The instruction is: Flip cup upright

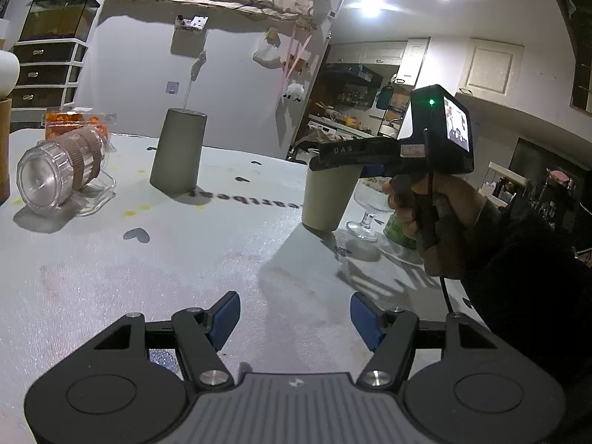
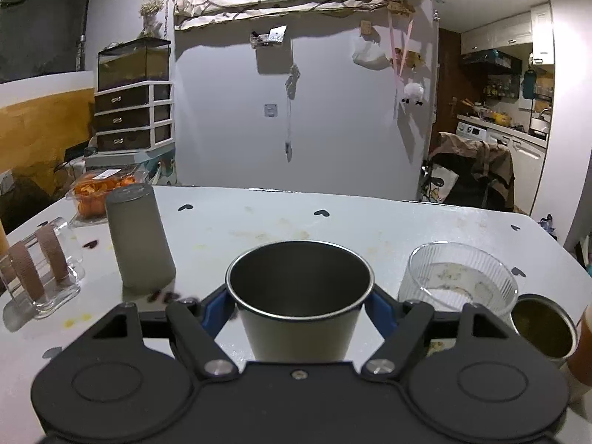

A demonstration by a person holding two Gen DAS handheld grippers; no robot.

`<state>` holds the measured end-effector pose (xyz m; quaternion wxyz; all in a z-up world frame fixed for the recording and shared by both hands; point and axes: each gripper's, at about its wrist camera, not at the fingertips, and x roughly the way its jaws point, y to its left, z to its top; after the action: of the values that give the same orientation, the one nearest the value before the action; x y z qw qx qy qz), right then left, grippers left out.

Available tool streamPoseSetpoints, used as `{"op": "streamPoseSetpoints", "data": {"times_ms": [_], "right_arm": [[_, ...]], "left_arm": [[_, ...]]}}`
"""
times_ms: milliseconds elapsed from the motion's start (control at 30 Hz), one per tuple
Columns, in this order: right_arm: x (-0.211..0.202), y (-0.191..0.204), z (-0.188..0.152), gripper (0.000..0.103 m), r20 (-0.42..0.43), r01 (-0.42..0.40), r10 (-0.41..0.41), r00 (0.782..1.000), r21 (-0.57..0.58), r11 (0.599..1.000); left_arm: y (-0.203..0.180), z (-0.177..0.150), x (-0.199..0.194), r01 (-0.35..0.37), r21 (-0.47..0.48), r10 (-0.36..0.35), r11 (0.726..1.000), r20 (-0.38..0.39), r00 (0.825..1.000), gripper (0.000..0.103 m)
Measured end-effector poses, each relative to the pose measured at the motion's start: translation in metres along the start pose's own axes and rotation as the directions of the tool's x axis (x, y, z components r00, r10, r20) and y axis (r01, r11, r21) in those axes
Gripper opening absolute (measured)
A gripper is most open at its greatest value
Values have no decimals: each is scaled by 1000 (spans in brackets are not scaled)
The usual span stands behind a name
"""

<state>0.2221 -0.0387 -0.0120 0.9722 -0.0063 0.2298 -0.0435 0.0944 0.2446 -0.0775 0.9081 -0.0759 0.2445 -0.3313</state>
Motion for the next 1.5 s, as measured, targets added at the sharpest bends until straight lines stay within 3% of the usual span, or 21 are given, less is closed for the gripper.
{"op": "streamPoseSetpoints", "data": {"times_ms": [300, 433, 667, 1000, 1300, 1500], "right_arm": [[-8, -7, -5, 80, -24, -16, 17, 1000, 46, 999], [-27, -9, -4, 90, 30, -21, 19, 999, 36, 999], [-78, -15, -11, 93, 131, -48, 44, 990, 24, 999], [-150, -27, -52, 98, 236, -60, 52, 970, 25, 998], [-182, -38, -81, 102, 293, -20, 2, 956, 59, 998], [-188, -39, -96, 103, 290, 1, -23, 957, 74, 997]], "left_arm": [[-1, 3, 4, -19, 16, 19, 1000, -6, 1000, 67], [-4, 8, 6, -34, 33, 34, 999, -1, 999, 68], [-10, 22, 8, -61, 57, 59, 996, 43, 997, 72], [-28, 40, 10, -121, 82, 111, 989, 126, 986, 74], [-40, 42, 7, -203, 108, 182, 973, 179, 967, 88], [-43, 41, 2, -233, 107, 207, 966, 211, 955, 103]]}}
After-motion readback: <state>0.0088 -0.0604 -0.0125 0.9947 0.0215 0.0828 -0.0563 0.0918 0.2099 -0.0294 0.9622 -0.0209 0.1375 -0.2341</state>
